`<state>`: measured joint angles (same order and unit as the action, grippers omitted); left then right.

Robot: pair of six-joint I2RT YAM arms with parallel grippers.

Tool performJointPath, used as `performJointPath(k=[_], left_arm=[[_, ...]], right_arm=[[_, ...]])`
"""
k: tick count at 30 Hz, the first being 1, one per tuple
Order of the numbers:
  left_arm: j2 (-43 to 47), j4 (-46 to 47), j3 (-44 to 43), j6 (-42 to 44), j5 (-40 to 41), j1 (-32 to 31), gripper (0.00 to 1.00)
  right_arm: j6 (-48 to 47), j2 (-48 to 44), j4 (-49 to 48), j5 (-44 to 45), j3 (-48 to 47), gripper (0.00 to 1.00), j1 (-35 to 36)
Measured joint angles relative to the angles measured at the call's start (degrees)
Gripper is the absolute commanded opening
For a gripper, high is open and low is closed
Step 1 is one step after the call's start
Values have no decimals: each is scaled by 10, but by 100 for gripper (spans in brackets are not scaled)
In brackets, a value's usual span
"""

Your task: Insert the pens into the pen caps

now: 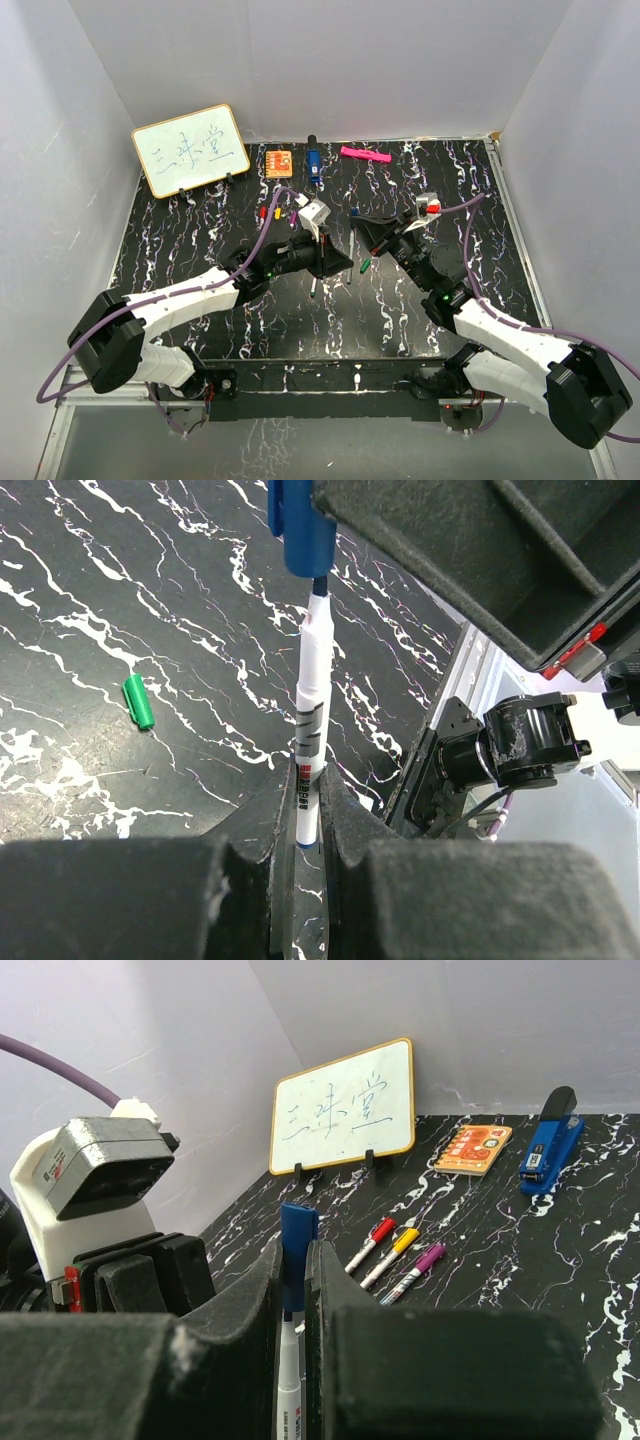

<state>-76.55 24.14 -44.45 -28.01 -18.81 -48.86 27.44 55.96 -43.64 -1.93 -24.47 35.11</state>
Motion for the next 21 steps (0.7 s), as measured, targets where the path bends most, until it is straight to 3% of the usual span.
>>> performJointPath(k=[21], left_arm=[[3, -2, 0, -1, 12, 0, 0]], right_arm=[[16, 0, 0, -23, 2, 0, 0]])
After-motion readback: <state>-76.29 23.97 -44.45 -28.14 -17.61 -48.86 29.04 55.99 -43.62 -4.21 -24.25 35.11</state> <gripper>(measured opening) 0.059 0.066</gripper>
